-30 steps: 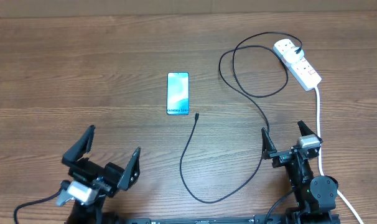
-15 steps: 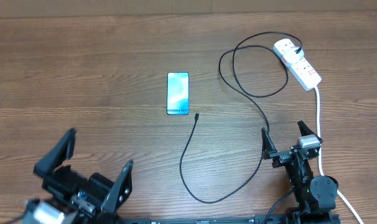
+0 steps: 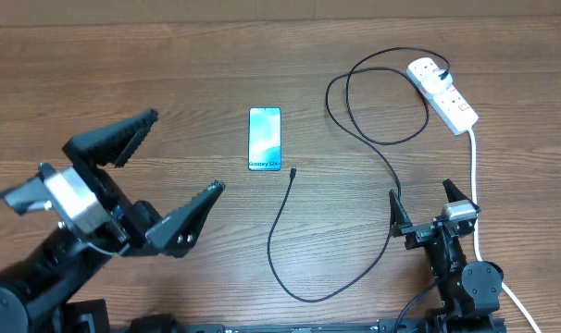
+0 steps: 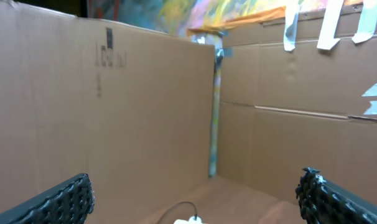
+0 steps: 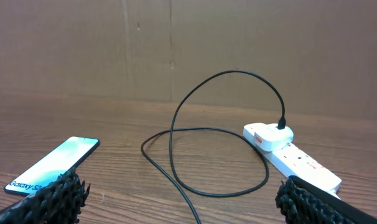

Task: Plug charger to phone and switch on socket
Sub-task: 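Raise the left arm and swing the left gripper toward the phone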

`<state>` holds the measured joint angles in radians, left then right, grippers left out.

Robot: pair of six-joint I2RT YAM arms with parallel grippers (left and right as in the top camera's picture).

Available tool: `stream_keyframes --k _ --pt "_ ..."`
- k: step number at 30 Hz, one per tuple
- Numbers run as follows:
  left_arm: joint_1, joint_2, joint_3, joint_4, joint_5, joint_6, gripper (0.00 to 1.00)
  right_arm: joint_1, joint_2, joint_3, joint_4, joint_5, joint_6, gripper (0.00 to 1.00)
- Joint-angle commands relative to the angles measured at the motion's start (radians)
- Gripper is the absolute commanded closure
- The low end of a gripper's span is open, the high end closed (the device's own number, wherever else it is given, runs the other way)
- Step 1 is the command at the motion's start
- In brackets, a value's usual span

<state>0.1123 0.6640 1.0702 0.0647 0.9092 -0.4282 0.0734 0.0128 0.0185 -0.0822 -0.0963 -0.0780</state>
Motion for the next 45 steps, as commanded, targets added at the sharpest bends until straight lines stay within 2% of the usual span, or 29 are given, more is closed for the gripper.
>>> stream_keyframes --k 1,4,10,12,14,18,22,26,31,35,41,45 --pt "0.005 0.039 0.077 -0.089 -0.027 0.036 0.0 0.004 -0.01 -0.01 0.004 0.008 0.006 0.0" --pt "0.005 0.105 0.16 -0.346 -0.109 0.162 0.0 0.004 -0.01 -0.01 0.005 0.008 0.006 0.0" --pt "0.005 0.259 0.373 -0.821 -0.302 0.302 0.0 0.004 -0.01 -0.01 0.004 0.008 0.006 0.0" --pt "0.005 0.303 0.426 -0.924 -0.331 0.349 0.0 0.004 -0.01 -0.01 0.004 0.008 0.006 0.0" --pt "0.005 0.332 0.446 -0.954 -0.283 0.354 0.0 0.004 -0.01 -0.01 0.004 0.008 0.006 0.0" --pt "0.005 0.354 0.444 -0.941 -0.083 0.353 0.0 0.004 -0.01 -0.01 0.004 0.008 0.006 0.0" --pt "0.004 0.378 0.445 -0.914 -0.056 0.283 0.0 0.004 -0.01 -0.01 0.005 0.008 0.006 0.0" --pt "-0.073 0.404 0.447 -0.927 -0.177 0.212 0.0 0.004 -0.01 -0.01 0.004 0.008 0.006 0.0" --pt "-0.301 0.495 0.539 -1.049 -0.548 0.203 0.0 0.004 -0.01 -0.01 0.004 0.008 0.006 0.0" --pt "-0.444 0.651 0.692 -1.213 -0.749 0.191 0.0 0.004 -0.01 -0.01 0.004 0.008 0.006 0.0" --pt "-0.552 0.882 0.901 -1.42 -0.912 0.157 0.0 0.004 -0.01 -0.01 0.004 0.008 0.006 0.0" --pt "-0.586 0.975 0.932 -1.409 -0.871 0.15 0.0 0.004 -0.01 -0.01 0.004 0.008 0.006 0.0"
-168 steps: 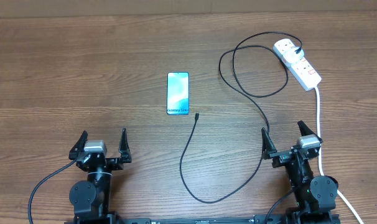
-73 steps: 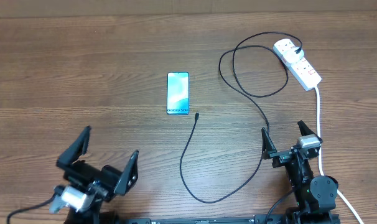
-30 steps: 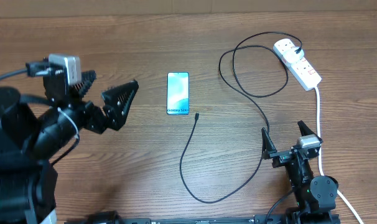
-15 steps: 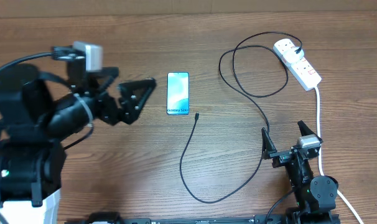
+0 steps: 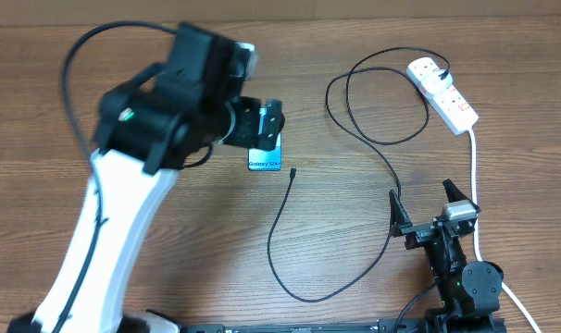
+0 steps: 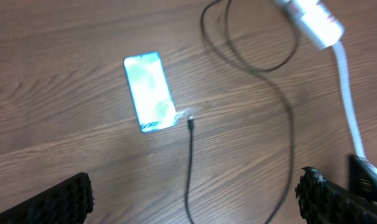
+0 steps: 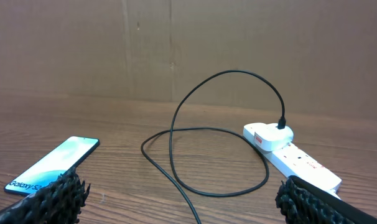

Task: Plug charger to phone and switch on socket
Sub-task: 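Raise the left arm and swing the left gripper toward the phone, then lower the open left gripper over the phone's top end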

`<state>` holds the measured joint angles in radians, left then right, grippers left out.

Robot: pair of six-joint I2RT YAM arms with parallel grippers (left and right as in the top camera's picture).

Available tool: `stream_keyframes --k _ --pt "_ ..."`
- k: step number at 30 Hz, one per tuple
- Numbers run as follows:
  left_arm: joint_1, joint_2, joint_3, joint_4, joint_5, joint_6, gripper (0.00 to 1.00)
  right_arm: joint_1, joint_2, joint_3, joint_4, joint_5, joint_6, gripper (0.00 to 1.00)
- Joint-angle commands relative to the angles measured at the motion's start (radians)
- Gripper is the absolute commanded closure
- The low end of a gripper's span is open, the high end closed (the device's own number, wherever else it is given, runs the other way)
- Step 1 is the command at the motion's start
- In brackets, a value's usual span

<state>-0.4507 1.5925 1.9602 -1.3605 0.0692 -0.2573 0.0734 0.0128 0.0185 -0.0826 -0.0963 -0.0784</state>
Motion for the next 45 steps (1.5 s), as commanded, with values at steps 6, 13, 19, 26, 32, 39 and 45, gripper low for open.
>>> stream_keyframes --k 6,13,19,26,32,39,45 --pt "-0.028 0.118 0.042 0.029 0.224 -0.021 0.0 0.004 -0.01 -0.01 0.005 0.008 0.006 0.0" --pt "-0.029 0.182 0.042 0.034 0.224 -0.1 0.0 0.004 -0.01 -0.01 0.005 0.008 0.006 0.0" --pt "-0.056 0.264 0.042 -0.029 0.187 -0.126 0.0 0.004 -0.01 -0.01 0.005 0.008 0.006 0.0" --pt "-0.069 0.364 0.042 -0.068 -0.073 -0.249 0.0 0.004 -0.01 -0.01 0.005 0.008 0.006 0.0" --pt "-0.052 0.428 0.042 -0.015 -0.243 -0.293 0.0 0.004 -0.01 -0.01 0.005 0.008 0.006 0.0" --pt "-0.043 0.48 0.039 0.035 -0.24 -0.288 0.0 0.004 -0.01 -0.01 0.005 0.008 0.006 0.0" --pt "-0.013 0.552 0.039 0.119 -0.13 -0.29 0.0 0.004 -0.01 -0.01 0.005 0.008 0.006 0.0"
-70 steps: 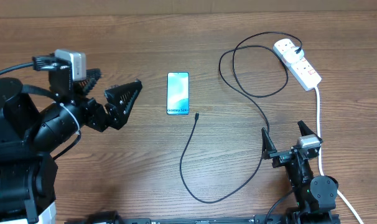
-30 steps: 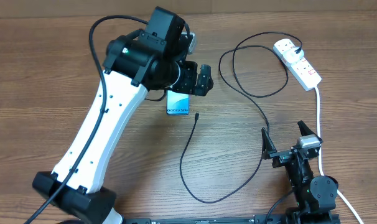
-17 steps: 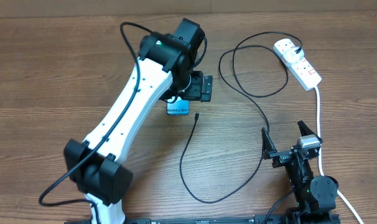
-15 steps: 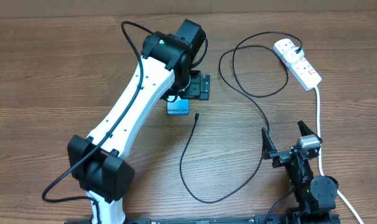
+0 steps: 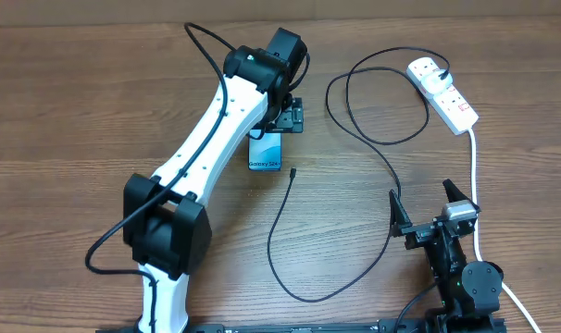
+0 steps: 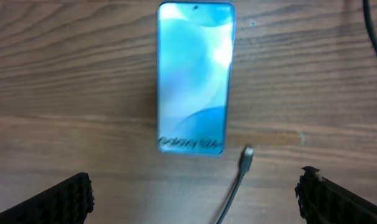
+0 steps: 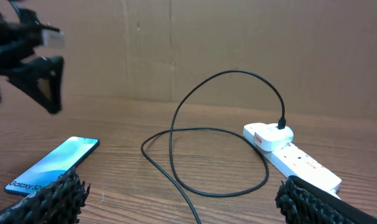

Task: Plug charger to phone and switch on socket
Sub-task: 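Lower the open left gripper over the phone's top end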

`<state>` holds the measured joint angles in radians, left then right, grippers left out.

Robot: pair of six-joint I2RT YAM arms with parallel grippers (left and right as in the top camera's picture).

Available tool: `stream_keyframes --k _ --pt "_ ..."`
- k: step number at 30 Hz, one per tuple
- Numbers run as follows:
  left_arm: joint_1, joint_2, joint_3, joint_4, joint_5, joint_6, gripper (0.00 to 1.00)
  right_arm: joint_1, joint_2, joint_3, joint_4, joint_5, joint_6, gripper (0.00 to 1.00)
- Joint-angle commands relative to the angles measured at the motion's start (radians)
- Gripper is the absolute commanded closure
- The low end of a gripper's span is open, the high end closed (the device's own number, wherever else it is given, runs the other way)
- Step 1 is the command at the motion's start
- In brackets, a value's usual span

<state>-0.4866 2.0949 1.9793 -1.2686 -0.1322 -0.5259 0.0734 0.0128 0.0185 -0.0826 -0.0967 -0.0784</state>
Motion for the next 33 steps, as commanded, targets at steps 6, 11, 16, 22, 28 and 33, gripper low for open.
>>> stream_keyframes --k 6,11,16,22,28,33 --pt "0.054 0.119 0.02 0.096 0.096 -0.021 0.0 0.004 -0.01 -0.01 0.005 0.009 0.006 0.0" --pt "0.066 0.125 0.019 0.113 0.106 -0.02 0.0 0.004 -0.01 -0.01 0.005 0.009 0.006 0.0" --pt "0.066 0.126 0.019 0.118 0.118 -0.021 0.0 0.004 -0.01 -0.01 0.005 0.009 0.006 0.0" --pt "0.066 0.126 0.019 0.142 0.096 -0.021 0.0 0.004 -0.01 -0.01 0.005 0.009 0.006 0.0" --pt "0.064 0.126 0.019 0.146 0.095 -0.021 0.0 0.004 -0.01 -0.01 0.005 0.009 0.006 0.0" --pt "0.066 0.126 0.019 0.189 0.07 -0.021 0.0 0.004 -0.01 -0.01 0.005 0.009 0.006 0.0"
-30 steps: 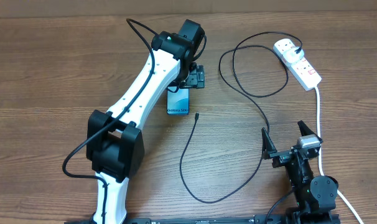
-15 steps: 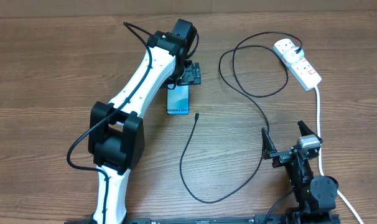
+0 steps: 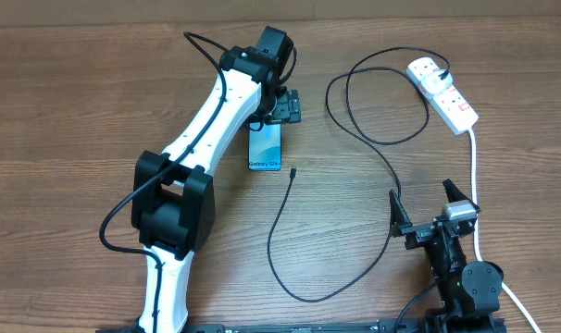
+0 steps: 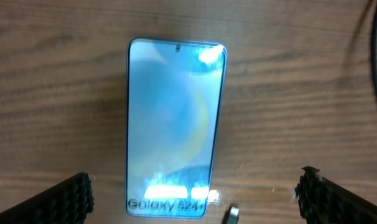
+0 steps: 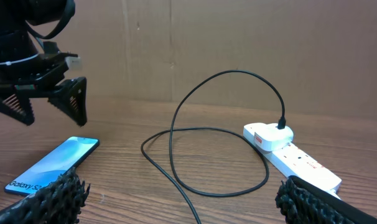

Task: Plug charger to phone and switch on socket
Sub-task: 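Lower the open left gripper over the phone's top end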

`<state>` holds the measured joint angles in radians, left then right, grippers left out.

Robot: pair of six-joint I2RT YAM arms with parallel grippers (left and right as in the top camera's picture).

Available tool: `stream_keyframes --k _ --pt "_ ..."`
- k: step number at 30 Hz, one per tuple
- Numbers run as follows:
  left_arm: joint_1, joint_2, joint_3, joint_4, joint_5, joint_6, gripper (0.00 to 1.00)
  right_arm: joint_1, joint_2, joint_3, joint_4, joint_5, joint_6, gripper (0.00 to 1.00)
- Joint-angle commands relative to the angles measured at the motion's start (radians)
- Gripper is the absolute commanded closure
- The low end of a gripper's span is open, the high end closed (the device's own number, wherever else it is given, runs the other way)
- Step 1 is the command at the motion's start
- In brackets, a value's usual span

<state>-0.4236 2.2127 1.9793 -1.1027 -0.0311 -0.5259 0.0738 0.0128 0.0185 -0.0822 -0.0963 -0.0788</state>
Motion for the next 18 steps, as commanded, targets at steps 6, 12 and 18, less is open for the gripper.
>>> stream_keyframes --k 6,12,18 --pt "0.0 0.008 0.019 0.027 -0.023 -0.021 0.0 0.003 -0.01 -0.01 0.004 0.008 0.006 0.0" --pt "-0.002 0.039 0.018 0.009 -0.019 -0.021 0.0 0.003 -0.01 -0.01 0.005 0.008 0.007 0.0" --pt "-0.002 0.084 0.018 0.003 -0.016 -0.021 0.0 0.003 -0.01 -0.01 0.004 0.008 0.007 0.0"
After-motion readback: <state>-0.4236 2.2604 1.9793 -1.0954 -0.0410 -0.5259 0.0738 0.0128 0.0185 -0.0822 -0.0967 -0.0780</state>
